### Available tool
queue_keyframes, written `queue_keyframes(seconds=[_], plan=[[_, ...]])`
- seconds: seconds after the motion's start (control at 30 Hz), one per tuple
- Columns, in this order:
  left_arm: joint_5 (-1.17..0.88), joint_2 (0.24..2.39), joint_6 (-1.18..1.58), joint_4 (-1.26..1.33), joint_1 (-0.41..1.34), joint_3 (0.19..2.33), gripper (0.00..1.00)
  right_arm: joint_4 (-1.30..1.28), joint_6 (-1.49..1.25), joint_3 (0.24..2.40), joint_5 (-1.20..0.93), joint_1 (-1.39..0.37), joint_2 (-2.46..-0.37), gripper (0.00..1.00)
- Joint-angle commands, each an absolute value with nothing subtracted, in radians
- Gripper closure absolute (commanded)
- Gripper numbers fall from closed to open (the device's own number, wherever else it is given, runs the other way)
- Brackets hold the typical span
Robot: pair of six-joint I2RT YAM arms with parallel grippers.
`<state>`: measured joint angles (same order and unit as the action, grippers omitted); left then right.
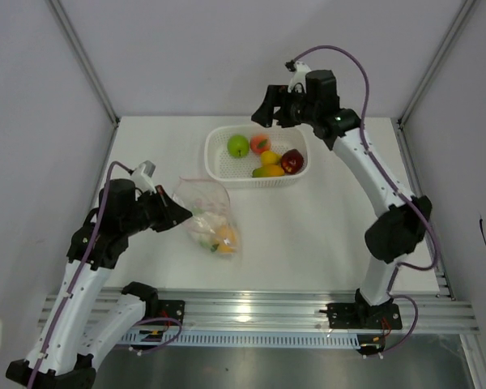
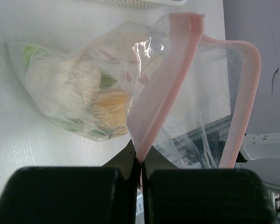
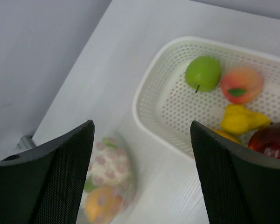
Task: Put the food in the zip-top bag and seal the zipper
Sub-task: Adjust the zipper food storage bag at the center of the board, then pick up the fake fruit from the bin.
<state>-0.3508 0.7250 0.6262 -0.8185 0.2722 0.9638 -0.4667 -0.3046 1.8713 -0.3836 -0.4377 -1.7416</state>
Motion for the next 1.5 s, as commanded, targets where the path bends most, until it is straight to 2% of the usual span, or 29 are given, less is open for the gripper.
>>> queue_keyframes(seconds=[0.0,0.27,0.33,0.43,0.77,1.1,1.47], plan=[[-0.325,0.704,0.594,-0.795,0.272,0.965,0.99,-0.505,-0.223,1.980,-0.304,-0.443,-1.966,0.15],[-0.328,0.727,0.585,-0.773,0.272,0.988,0.99,-0.459,-0.173,2.425,-0.213,-0.479,-2.367,0.12],[-0.327,0.733,0.583,-0.782,0.272,0.994,0.99,-0.416,-0.169,2.431,-0.184,-0.498,-2.399,0.05],[-0.340,0.749,0.581,-0.773,0.272,1.000,0.99,-0.355,-0.161,2.425,-0.135,-0.520,-2.440,0.03],[-0.376,0.759,0.583,-0.770,0.272,0.959,1.00,-0.279,-0.072,2.388,-0.009,-0.592,-2.545,0.09],[-0.400,0.772,0.586,-0.753,0.272,0.951,0.99,-0.291,-0.006,2.382,0.129,-0.607,-2.608,0.09],[-0.413,0.778,0.574,-0.759,0.272,0.954,1.00,-0.230,-0.005,2.373,0.041,-0.620,-2.634,0.07]])
